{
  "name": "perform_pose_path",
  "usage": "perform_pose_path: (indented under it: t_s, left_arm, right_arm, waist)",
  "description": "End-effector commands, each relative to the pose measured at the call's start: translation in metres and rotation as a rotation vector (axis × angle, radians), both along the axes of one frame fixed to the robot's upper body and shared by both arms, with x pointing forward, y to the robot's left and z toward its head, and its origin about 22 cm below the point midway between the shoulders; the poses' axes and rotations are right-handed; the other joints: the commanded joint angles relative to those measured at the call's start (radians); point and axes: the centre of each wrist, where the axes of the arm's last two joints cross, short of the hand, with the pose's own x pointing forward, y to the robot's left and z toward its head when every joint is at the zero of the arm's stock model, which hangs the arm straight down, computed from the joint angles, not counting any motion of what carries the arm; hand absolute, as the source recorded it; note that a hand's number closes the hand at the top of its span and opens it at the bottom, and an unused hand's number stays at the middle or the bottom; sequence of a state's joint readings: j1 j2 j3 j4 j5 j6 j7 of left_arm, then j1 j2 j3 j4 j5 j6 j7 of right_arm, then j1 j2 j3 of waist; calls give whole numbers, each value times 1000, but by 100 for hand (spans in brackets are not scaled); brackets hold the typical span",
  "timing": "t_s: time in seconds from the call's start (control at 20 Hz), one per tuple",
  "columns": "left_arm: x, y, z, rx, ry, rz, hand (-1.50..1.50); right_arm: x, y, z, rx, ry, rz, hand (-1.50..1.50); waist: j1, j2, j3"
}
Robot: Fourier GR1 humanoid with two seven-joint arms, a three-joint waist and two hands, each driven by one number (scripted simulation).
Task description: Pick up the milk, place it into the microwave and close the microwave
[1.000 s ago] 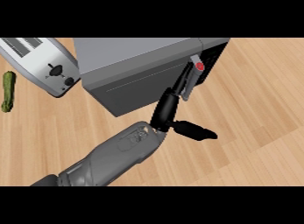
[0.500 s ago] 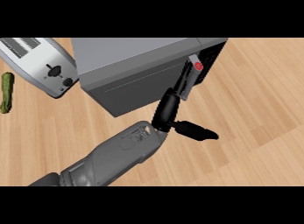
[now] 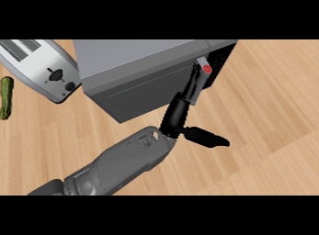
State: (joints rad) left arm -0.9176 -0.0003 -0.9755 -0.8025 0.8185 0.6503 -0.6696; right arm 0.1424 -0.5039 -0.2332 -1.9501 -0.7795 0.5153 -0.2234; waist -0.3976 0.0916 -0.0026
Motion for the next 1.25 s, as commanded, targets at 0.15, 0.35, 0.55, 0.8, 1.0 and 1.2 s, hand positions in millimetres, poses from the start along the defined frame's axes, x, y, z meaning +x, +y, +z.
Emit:
perform_pose_path:
  t_s: [0.15,0.35,0.55,0.8,1.0,1.2]
  left_arm:
    - [13,-2,12,-11,3,29,-150]
    - [16,-3,16,-14,3,35,-150]
    - [19,1,9,37,85,13,150]
    - [49,40,-3,291,-50,231,-150]
    - [59,41,6,323,-36,286,-150]
    - [58,38,2,361,-37,309,-150]
  right_arm:
    - [3,0,7,-5,-4,41,-150]
    - [6,1,10,4,-13,43,-150]
    - [5,-1,13,-16,4,45,-150]
    - [3,-3,14,-10,16,36,-150]
    - [1,-5,15,-12,18,24,-150]
    - [-2,-9,18,-4,6,2,-150]
  waist:
    - [-4,1,0]
    - [-6,2,0]
    - [3,3,5]
    - [37,-16,15]
    - [58,-19,13]
    - [59,-19,12]
